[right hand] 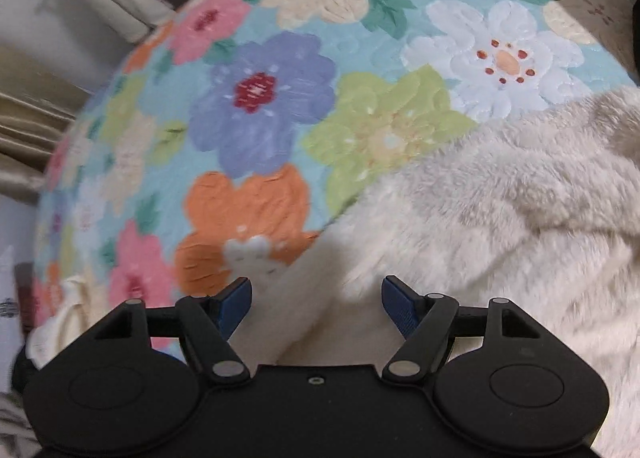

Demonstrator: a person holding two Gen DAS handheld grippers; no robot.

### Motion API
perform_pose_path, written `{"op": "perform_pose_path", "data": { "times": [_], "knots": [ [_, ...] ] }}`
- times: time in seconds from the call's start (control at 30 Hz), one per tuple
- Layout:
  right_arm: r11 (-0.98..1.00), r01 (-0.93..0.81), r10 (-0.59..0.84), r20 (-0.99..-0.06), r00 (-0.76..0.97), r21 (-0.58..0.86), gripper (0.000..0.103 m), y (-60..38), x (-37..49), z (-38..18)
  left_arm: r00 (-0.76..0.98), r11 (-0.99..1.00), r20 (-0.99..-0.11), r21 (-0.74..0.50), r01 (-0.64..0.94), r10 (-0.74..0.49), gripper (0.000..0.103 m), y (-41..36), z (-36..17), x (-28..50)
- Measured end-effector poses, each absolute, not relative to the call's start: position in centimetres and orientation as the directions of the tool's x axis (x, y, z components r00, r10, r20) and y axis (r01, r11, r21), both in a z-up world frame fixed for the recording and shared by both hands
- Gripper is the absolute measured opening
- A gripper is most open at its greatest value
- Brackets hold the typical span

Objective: Fold clothes

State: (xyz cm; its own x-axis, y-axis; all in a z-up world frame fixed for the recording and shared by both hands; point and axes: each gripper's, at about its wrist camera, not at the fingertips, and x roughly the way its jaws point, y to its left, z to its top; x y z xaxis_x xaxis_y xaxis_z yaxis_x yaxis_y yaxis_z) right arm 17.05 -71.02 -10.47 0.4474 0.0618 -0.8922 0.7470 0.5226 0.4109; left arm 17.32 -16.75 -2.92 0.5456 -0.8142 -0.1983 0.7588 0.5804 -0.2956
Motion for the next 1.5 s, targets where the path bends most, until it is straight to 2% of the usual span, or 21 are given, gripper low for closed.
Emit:
{"op": "perform_pose_path", "data": {
  "times": [0.07,0.1,0.13,0.2,0.27,0.37,0.53,0.63,0.7,0.73,0.8,0.87,0.97,1.07,1.13,1.27,1.33,1.43,1.5],
  "knots": [
    [0.547,0.739,0.070,-0.901,0.428,0.393,0.061,-71.0,17.4,-11.5,0.545,0.580,-0.198,-0.299,0.758,-0.815,0.014,-16.6,-3.0,17.5],
    [0.575,0.726,0.058,-0.904,0.424,0.377,0.034,-70.7,17.5,-11.8,0.548,0.583,-0.201,-0.297,0.756,-0.812,0.014,-16.6,-3.0,17.6],
    [0.604,0.705,0.051,-0.900,0.432,0.373,0.012,-70.3,17.4,-11.8,0.550,0.587,-0.205,-0.294,0.754,-0.810,0.014,-16.6,-3.0,17.7],
    [0.617,0.679,0.025,-0.872,0.489,0.399,0.012,-69.9,16.2,-10.8,0.561,0.601,-0.216,-0.281,0.748,-0.799,0.014,-16.5,-3.2,17.8],
    [0.560,0.667,-0.011,-0.801,0.599,0.491,0.012,-70.3,13.8,-8.8,0.582,0.630,-0.241,-0.259,0.732,-0.776,0.014,-16.5,-3.2,18.3],
    [0.533,0.566,-0.064,-0.638,0.768,0.629,0.012,-70.0,9.3,-4.1,0.587,0.637,-0.252,-0.227,0.737,-0.769,0.014,-16.3,-2.8,19.0],
    [0.564,0.357,-0.124,-0.352,0.928,0.744,0.012,-63.8,-2.5,3.2,0.581,0.629,-0.245,-0.239,0.740,-0.776,0.014,-14.8,-2.0,19.7],
    [0.556,0.328,-0.143,-0.301,0.943,0.764,0.011,-58.8,-10.1,3.2,0.585,0.634,-0.267,-0.165,0.755,-0.766,0.017,-13.8,-2.2,18.9],
    [0.525,0.375,-0.129,-0.364,0.922,0.764,0.011,-56.6,-13.6,0.5,0.573,0.638,-0.321,-0.152,0.755,-0.754,0.017,-13.4,-3.1,19.0],
    [0.509,0.401,-0.121,-0.399,0.909,0.761,0.011,-55.5,-15.3,-1.0,0.557,0.636,-0.353,-0.165,0.754,-0.752,0.021,-13.3,-3.7,19.2],
    [0.455,0.496,-0.094,-0.515,0.852,0.740,0.011,-54.5,-16.9,-5.2,0.524,0.634,-0.415,-0.189,0.750,-0.744,0.025,-13.2,-5.0,19.8],
    [0.396,0.560,-0.050,-0.592,0.804,0.728,0.011,-54.0,-17.2,-9.1,0.521,0.654,-0.459,-0.195,0.731,-0.719,0.025,-13.4,-5.8,20.0],
    [0.399,0.585,0.006,-0.640,0.768,0.706,0.011,-53.1,-16.2,-11.6,0.527,0.682,-0.502,-0.192,0.705,-0.686,0.025,-13.6,-6.7,20.3],
    [0.521,0.642,-0.092,-0.710,0.698,0.563,0.009,-52.1,-14.8,-9.1,0.545,0.692,-0.480,-0.204,0.693,-0.688,0.024,-13.9,-6.4,20.6],
    [0.589,0.653,-0.143,-0.734,0.663,0.476,0.010,-51.4,-14.1,-7.4,0.573,0.674,-0.403,-0.173,0.718,-0.714,0.022,-14.1,-5.5,20.2],
    [0.698,0.603,-0.150,-0.744,0.651,0.386,0.010,-49.7,-13.0,-5.0,0.602,0.648,-0.281,-0.107,0.754,-0.747,0.022,-14.8,-3.7,19.1],
    [0.747,0.573,-0.154,-0.749,0.644,0.339,0.010,-48.8,-12.5,-3.7,0.561,0.625,-0.314,-0.158,0.764,-0.766,0.025,-14.4,-3.9,19.3],
    [0.812,0.521,-0.162,-0.755,0.635,0.264,0.010,-47.5,-11.8,-1.9,0.506,0.650,-0.455,-0.247,0.719,-0.733,0.025,-13.9,-5.5,20.9],
    [0.841,0.497,-0.158,-0.781,0.604,0.214,0.010,-47.0,-11.2,-2.1,0.511,0.684,-0.515,-0.223,0.695,-0.688,0.025,-13.5,-6.6,21.5]
  ]
}}
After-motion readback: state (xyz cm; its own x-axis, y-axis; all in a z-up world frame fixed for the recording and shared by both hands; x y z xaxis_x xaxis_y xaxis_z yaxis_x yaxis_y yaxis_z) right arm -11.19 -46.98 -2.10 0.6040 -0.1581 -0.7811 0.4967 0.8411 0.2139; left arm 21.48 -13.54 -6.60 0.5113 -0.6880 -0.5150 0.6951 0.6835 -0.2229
